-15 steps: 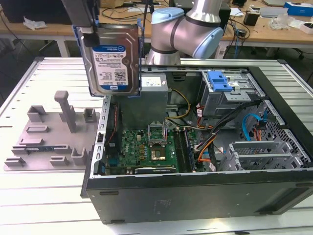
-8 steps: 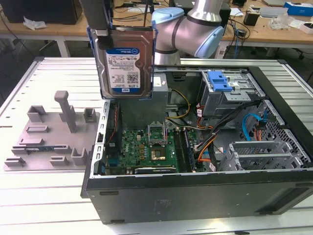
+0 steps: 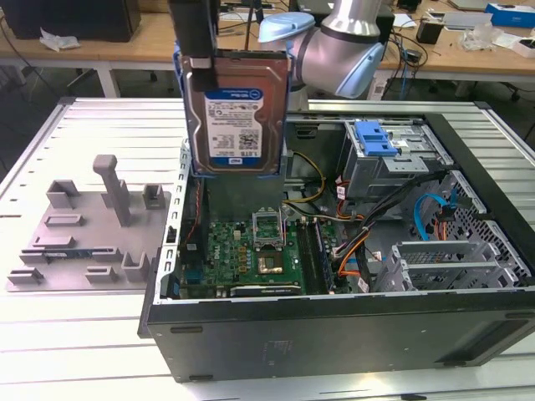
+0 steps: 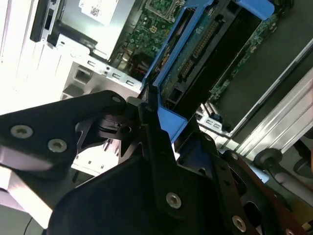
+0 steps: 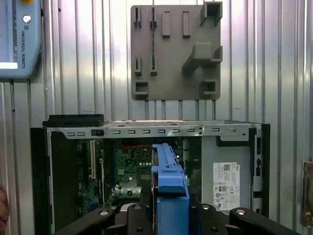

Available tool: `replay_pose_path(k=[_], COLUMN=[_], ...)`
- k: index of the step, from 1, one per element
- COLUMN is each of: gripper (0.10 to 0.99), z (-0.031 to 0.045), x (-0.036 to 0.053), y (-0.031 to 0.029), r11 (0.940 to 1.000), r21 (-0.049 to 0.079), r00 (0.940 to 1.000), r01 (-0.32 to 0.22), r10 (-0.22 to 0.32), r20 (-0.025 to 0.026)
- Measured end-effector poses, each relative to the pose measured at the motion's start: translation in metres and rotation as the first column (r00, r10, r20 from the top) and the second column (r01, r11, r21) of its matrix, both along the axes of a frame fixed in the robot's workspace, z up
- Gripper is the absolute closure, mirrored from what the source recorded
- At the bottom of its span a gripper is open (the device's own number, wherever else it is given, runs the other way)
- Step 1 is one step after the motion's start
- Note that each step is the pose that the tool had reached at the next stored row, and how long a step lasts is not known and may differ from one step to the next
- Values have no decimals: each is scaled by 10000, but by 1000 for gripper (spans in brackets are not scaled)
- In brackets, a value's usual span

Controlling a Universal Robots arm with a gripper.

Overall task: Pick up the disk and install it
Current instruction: 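Pick up the disk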

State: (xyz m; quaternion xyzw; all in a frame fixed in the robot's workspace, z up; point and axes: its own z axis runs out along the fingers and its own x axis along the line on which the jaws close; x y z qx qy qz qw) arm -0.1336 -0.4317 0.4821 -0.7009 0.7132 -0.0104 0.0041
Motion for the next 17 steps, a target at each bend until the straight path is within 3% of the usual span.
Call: replay_pose_path(k=[14,17], gripper=[718,718], z=[0,0], x=[497,667], y=[-268,-362], r11=[10000,10000], r21=[0,0], r00=[10000,10000], r01=[2,2], r10=[-2,-2], r20=[0,0])
